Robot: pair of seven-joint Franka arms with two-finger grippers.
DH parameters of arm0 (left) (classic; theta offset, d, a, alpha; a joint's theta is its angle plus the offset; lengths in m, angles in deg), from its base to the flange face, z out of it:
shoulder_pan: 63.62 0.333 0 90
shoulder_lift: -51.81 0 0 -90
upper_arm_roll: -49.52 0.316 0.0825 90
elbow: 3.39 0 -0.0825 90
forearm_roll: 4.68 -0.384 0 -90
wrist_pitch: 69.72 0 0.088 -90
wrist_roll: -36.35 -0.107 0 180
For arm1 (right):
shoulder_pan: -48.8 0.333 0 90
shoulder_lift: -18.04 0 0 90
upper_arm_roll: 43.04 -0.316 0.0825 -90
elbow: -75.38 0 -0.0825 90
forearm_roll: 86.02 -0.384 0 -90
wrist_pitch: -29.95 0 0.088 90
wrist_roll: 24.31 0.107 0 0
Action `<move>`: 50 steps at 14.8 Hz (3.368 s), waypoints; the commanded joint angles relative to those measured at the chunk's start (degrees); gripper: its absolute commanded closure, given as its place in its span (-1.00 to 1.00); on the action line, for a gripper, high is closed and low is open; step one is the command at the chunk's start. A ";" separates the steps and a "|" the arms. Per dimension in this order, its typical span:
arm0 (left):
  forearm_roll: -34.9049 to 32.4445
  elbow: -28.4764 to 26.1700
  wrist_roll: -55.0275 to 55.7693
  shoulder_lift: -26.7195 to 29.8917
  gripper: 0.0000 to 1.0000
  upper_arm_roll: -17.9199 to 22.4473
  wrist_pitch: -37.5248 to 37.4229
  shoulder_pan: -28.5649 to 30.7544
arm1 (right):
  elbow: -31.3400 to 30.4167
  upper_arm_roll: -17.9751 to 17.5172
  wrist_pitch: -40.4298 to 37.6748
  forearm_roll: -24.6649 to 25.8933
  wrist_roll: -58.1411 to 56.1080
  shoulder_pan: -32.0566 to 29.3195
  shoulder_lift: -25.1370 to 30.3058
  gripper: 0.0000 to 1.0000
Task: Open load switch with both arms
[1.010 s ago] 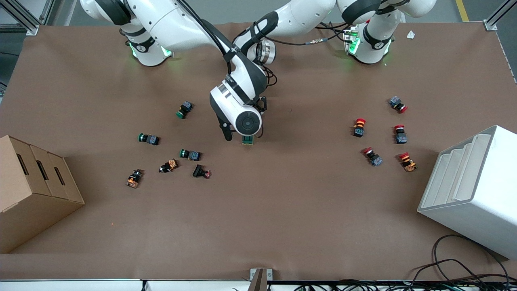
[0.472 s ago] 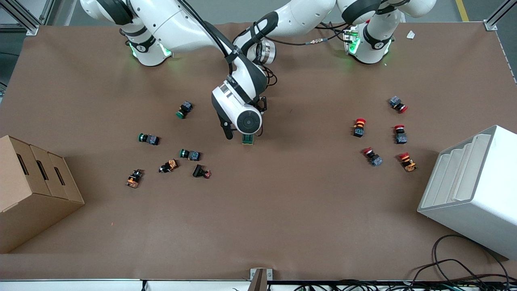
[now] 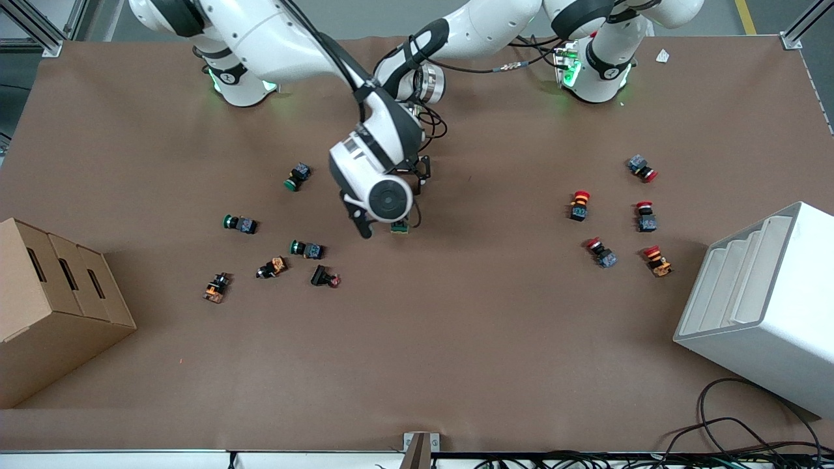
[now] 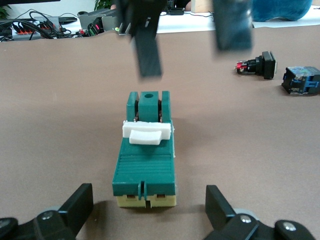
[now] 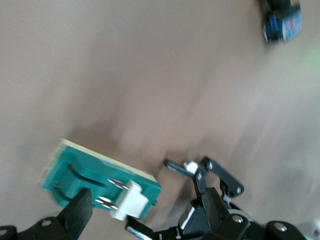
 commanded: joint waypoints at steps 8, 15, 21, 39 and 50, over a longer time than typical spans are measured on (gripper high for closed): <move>22.11 4.11 -12.62 8.55 -0.98 -1.63 0.52 0.30 | -8.06 -0.67 -3.98 4.93 -49.46 -22.15 16.56 -1.00; 46.19 10.87 -33.35 19.70 -0.99 -1.63 0.61 8.63 | -7.90 -0.76 -4.68 8.97 -79.53 -34.28 21.76 -1.00; 63.88 22.64 -55.68 23.76 -1.00 -1.37 0.43 21.81 | -7.54 -0.06 -4.15 10.29 -95.65 -40.80 24.57 -1.00; 102.30 26.27 -117.12 41.24 -1.00 12.07 -10.10 42.39 | -8.25 4.69 -6.25 11.17 -93.64 -36.32 33.98 -1.00; 108.28 16.61 -138.59 53.46 -1.00 20.52 -18.89 45.30 | -5.08 4.51 -9.51 10.55 -91.00 -36.32 34.86 -1.00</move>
